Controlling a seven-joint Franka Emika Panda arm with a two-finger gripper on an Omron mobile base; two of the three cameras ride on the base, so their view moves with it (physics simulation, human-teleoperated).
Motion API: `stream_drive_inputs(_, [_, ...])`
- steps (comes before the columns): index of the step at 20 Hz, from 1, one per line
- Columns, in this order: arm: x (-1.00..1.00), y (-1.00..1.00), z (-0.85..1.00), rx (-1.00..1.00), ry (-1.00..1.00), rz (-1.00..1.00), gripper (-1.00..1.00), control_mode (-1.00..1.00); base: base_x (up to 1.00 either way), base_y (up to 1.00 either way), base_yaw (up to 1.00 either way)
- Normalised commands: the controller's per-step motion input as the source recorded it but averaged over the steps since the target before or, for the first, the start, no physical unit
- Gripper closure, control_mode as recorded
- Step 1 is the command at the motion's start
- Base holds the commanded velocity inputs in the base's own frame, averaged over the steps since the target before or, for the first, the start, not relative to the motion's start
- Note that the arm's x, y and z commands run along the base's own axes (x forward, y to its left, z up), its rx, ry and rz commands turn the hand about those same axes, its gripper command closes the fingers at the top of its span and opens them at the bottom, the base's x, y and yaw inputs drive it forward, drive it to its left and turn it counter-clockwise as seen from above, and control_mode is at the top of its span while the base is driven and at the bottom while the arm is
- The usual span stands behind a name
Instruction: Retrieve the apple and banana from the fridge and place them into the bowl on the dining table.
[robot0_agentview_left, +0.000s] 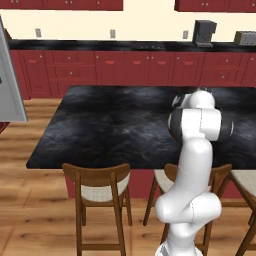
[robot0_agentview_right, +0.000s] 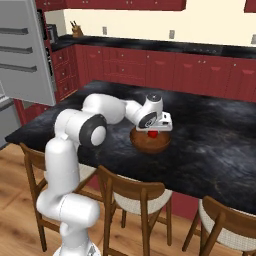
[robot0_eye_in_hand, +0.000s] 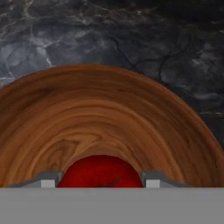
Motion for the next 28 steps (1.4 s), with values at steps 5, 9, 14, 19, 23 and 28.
stream_drive_inputs(5, [0.14, 0.00, -0.29, 0.00, 0.00, 0.00, 1.00, -1.00, 0.00, 0.00, 0.00])
stream_drive_inputs(9, [0.13, 0.00, -0.28, 0.00, 0.00, 0.00, 1.00, -1.00, 0.00, 0.00, 0.00])
stream_drive_inputs(14, [0.15, 0.00, -0.26, 0.00, 0.00, 0.00, 1.00, -1.00, 0.00, 0.00, 0.00])
stream_drive_inputs(19, [0.03, 0.00, -0.08, 0.00, 0.00, 0.00, -1.00, -1.00, 0.00, 0.00, 0.00])
stream_drive_inputs(23, [-0.54, 0.00, 0.05, 0.00, -0.04, -0.02, -1.00, -1.00, 0.00, 0.00, 0.00])
stream_drive_inputs(28, [-0.50, 0.00, 0.61, 0.00, -0.10, -0.04, -1.00, -1.00, 0.00, 0.00, 0.00])
